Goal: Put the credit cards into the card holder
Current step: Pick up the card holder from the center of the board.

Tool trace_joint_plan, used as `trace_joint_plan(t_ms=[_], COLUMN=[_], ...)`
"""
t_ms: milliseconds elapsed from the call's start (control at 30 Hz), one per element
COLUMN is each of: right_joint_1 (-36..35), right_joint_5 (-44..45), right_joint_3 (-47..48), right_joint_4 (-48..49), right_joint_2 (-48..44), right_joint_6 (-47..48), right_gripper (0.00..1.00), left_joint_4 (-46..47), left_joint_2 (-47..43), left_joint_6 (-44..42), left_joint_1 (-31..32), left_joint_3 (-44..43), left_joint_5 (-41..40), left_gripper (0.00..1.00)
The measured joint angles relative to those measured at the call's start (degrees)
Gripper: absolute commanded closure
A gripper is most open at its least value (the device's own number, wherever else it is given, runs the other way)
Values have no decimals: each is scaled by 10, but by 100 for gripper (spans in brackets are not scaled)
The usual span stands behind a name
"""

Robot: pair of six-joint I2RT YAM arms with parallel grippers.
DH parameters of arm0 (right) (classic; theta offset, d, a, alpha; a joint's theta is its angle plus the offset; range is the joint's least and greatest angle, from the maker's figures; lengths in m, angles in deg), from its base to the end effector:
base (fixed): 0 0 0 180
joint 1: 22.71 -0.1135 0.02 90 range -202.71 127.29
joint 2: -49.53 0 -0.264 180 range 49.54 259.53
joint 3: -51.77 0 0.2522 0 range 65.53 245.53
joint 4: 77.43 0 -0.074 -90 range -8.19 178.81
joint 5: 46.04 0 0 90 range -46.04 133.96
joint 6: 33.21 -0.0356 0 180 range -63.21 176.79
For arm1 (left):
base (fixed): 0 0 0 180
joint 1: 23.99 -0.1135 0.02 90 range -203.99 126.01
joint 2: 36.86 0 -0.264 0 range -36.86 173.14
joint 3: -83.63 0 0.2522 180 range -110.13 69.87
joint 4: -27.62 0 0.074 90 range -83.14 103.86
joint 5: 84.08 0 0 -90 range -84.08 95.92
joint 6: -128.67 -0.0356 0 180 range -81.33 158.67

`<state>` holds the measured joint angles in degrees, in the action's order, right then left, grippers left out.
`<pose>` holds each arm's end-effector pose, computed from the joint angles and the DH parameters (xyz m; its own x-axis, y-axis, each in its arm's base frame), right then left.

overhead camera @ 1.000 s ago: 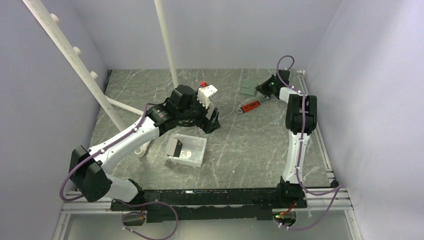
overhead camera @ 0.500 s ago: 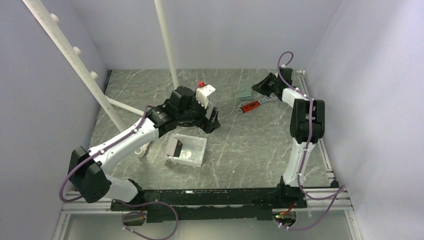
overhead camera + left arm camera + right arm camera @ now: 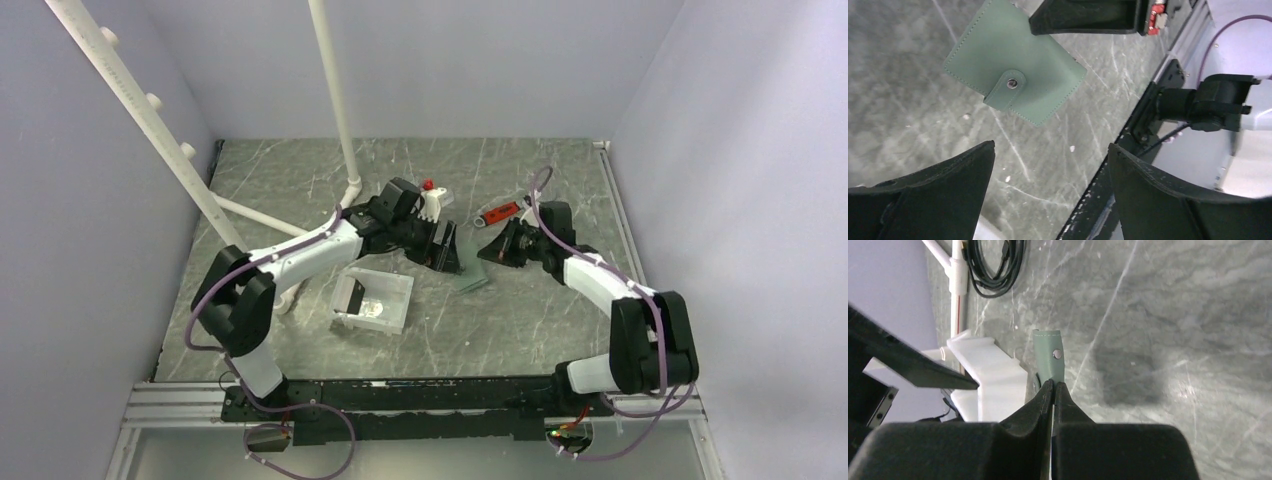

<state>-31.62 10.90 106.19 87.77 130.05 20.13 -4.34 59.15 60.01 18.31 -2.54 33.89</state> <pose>0.2751 0.0628 0.1950 -0.8396 0.3749 -0.3931 -0.0447 0.6735 0.7378 0.2659 -0.2646 0.2627 -0.7696 0.2657 -0.5806 0.6151 0.5525 -0.5625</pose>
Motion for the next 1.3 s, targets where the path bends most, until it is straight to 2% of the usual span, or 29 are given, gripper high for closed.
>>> trace_joint_plan(t_ms=[133,333,500,733,833,967,1033,1200,1300], right_joint_1=[10,14,15,20,21,21,21,16,2], right_joint_5=[-6,-24,-60,-74,-94,-118,-129,-152,-167], right_joint_3=[-43,-94,-121,-123,-123,-123,-123,-113,-108], right_joint_4=[5,64,130,164,194,217,215,179,153], right_joint_2=[-51,-133,-167,-224,-223,-224,-225,-227,-232], right_joint_6=[14,-1,-66,-126,-157,-183,-182,-135,-96], right_gripper=[100,100,100,100,100,100,98,67,55], left_joint_4=[24,76,112,186,224,249,258,293,331], left_joint_2=[31,36,36,19,8,-1,-2,-2,-2], left_joint_6=[42,100,136,179,199,207,212,231,248], left_joint_1=[-8,-44,-73,-75,-76,-80,-83,-91,-91], left_joint_3=[1,19,31,59,70,71,71,74,80], left_joint_5=[51,115,156,195,214,229,237,270,292], left_gripper=[8,1,6,12,22,56,67,92,96])
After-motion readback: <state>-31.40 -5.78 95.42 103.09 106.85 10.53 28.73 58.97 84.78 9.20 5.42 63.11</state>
